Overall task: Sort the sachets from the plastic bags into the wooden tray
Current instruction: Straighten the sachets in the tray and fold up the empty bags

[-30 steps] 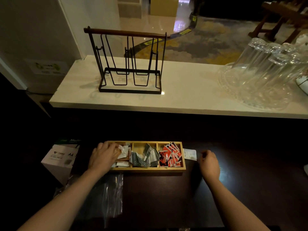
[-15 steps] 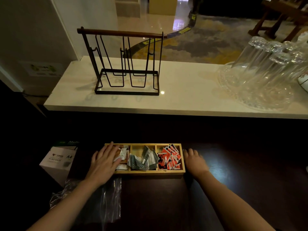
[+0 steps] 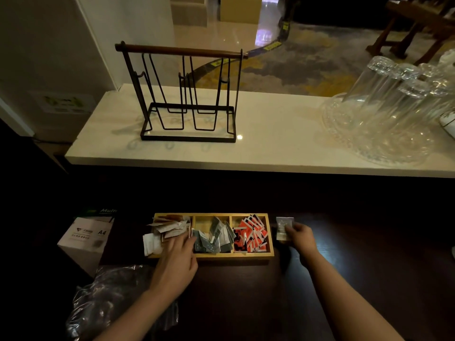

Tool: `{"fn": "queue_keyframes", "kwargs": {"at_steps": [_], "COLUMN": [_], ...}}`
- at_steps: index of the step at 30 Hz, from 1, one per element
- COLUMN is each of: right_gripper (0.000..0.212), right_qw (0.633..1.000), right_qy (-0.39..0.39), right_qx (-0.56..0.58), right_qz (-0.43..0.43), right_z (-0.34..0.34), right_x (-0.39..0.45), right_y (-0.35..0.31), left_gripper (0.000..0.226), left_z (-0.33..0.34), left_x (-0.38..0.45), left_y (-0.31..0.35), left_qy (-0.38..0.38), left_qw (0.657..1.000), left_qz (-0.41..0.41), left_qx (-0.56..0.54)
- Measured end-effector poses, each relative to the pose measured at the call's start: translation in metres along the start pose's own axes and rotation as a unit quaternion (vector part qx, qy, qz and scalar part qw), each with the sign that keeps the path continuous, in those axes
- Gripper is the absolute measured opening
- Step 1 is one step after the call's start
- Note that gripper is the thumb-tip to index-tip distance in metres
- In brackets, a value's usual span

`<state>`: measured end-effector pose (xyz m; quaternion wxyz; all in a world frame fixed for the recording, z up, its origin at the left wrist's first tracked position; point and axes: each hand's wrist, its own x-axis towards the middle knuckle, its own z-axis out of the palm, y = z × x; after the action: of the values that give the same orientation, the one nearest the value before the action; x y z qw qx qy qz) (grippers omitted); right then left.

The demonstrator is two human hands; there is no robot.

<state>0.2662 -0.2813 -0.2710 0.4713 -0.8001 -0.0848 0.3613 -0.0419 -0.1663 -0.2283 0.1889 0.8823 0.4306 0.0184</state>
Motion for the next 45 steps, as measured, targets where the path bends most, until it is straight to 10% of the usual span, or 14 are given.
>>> {"fn": "queue_keyframes", "kwargs": {"at_steps": [30,36,40,45], "right_gripper": [0.017,0.018,0.020,0.025], "right_qw": [0.889,0.895,0.908,0.913], "right_qy": [-0.051,-0.092,-0.124,-0.227], "right_qx": [-0.297,-0.291,-0.282,-0.312], "right_qz": [-0.346,-0.325,-0.285,-0.133], "right_z": [0.134,0.138,0.143,0.164], "right_x": [-0.099,-0.133,-0.148,-0.160], "right_y": [-0.048,-0.018,0.002,0.030], "left_gripper": [0.051,0.040,0.071,0.095], "left_z": [-0.008,-0.028,-0.017,0.008], "left_x": [-0.010,-0.037,-0.073,-0.111], "left_y": [-0.021,-0.086,-0.148,-0.181], "left_qy": [0.026,0.182,0.067,0.028], "left_qw": [0.996,0.959,0.884,0.820], "left_qz": [0.084,-0.195,-0.435,-0.485], "left_qx": [-0.015,-0.097,-0.158,-0.302]}}
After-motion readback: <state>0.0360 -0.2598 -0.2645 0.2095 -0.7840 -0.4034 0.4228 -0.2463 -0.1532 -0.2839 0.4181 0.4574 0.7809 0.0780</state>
